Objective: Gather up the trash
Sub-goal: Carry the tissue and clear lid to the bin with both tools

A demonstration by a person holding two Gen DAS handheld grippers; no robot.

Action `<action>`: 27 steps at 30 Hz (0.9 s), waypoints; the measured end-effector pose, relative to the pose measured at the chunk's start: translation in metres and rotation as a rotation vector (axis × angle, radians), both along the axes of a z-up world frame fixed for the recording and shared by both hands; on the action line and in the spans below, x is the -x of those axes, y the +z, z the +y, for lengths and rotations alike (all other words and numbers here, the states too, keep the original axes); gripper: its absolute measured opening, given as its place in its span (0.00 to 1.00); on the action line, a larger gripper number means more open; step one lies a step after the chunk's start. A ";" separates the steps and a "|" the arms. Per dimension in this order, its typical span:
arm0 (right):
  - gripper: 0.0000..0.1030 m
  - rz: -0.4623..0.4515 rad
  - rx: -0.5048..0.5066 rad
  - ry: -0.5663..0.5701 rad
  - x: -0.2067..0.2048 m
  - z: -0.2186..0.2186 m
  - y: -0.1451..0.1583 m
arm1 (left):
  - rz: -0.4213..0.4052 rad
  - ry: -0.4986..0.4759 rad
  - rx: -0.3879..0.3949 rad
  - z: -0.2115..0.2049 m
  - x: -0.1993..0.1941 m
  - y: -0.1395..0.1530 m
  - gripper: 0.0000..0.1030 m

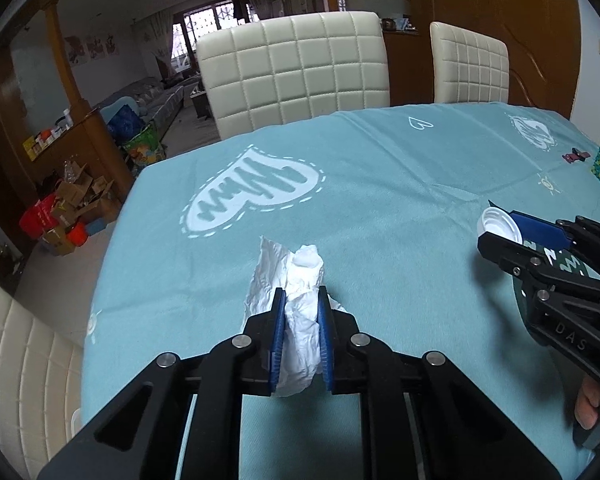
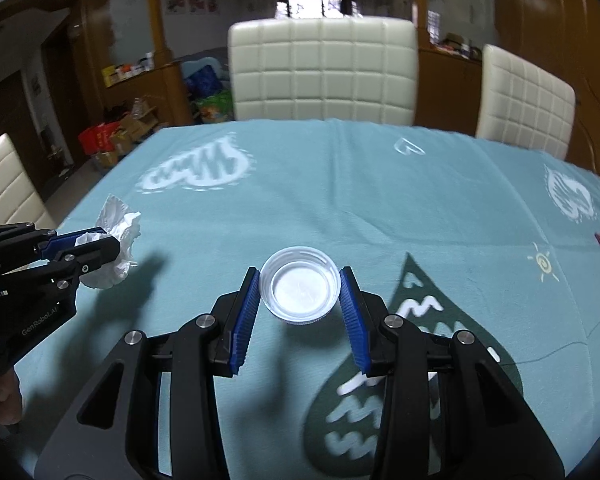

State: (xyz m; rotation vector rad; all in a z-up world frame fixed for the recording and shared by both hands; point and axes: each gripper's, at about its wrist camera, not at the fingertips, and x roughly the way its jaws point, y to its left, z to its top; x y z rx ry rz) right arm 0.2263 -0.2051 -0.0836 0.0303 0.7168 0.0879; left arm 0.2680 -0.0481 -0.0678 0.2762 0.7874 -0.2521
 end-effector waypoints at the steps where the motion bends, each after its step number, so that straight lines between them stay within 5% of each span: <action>1: 0.41 -0.003 0.002 0.014 0.002 0.005 0.002 | -0.007 0.006 -0.005 0.005 0.006 0.003 0.15; 16: 0.41 -0.047 0.061 0.259 0.070 0.119 0.040 | -0.100 0.160 -0.015 0.090 0.090 0.041 0.15; 27: 0.41 -0.068 0.143 0.419 0.108 0.216 0.049 | -0.161 0.355 0.002 0.190 0.146 0.050 0.15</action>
